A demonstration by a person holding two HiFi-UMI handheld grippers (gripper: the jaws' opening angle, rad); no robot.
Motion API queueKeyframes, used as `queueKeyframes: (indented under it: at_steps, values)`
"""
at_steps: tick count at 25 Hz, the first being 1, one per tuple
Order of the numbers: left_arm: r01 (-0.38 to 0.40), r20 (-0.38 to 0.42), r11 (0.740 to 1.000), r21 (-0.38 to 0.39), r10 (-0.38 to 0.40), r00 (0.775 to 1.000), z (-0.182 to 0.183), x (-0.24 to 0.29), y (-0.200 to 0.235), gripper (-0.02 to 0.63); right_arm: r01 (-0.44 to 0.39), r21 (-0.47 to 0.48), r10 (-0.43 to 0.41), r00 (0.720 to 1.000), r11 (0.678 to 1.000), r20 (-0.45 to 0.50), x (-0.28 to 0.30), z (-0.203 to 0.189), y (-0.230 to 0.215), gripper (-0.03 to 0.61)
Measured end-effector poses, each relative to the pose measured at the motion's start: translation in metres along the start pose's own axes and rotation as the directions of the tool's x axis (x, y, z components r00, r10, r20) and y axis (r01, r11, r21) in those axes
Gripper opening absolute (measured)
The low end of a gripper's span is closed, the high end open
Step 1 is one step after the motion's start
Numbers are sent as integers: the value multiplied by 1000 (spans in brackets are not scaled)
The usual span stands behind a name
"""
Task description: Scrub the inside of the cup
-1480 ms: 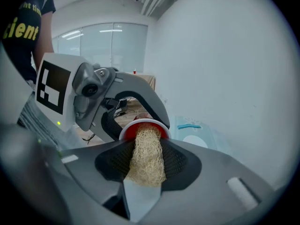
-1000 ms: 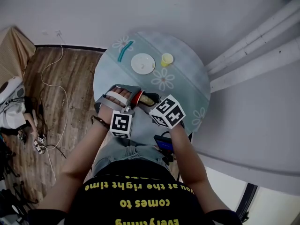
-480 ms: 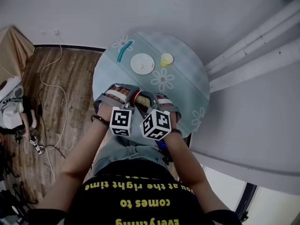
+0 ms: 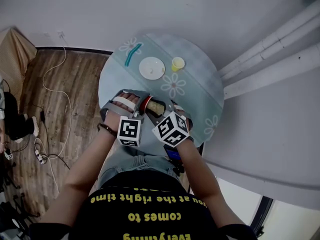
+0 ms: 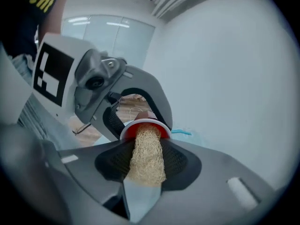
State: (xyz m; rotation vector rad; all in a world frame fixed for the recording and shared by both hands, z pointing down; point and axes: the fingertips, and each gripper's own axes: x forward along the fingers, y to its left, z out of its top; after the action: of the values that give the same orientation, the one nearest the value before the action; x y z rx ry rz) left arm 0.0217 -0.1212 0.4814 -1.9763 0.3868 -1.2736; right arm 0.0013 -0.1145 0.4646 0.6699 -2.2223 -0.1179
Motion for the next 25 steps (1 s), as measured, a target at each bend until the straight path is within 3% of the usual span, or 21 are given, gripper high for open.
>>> queueKeyframes:
  at_steps: [4,8,13,16,20,23,25]
  values:
    - [-44,-3,998,39,44,999,2,-1,5,313,-55,144,47,997,988,58,-2,1,-6,160]
    - [-85,1,994,69,86,996,5,-4,11,313,-122,269,90,988,955,127,-3,1,-8,158]
    - [-106,7,991,85,106,994,8,-5,14,313,-178,345,122,976,921,178,-4,1,-11,160]
    - [-64,-3,996,66,64,998,5,-1,9,311,-121,267,85,986,956,141,-4,0,-11,160]
    - [-11,34,999,-34,12,999,4,1,5,310,-6,47,2,996,999,93,-7,6,-12,160]
    - [27,61,995,-92,-21,998,5,1,6,310,46,-105,-40,997,993,64,-7,6,-10,160]
    - [54,69,993,-106,-47,997,6,0,5,310,76,-227,-69,997,971,40,-7,4,-8,160]
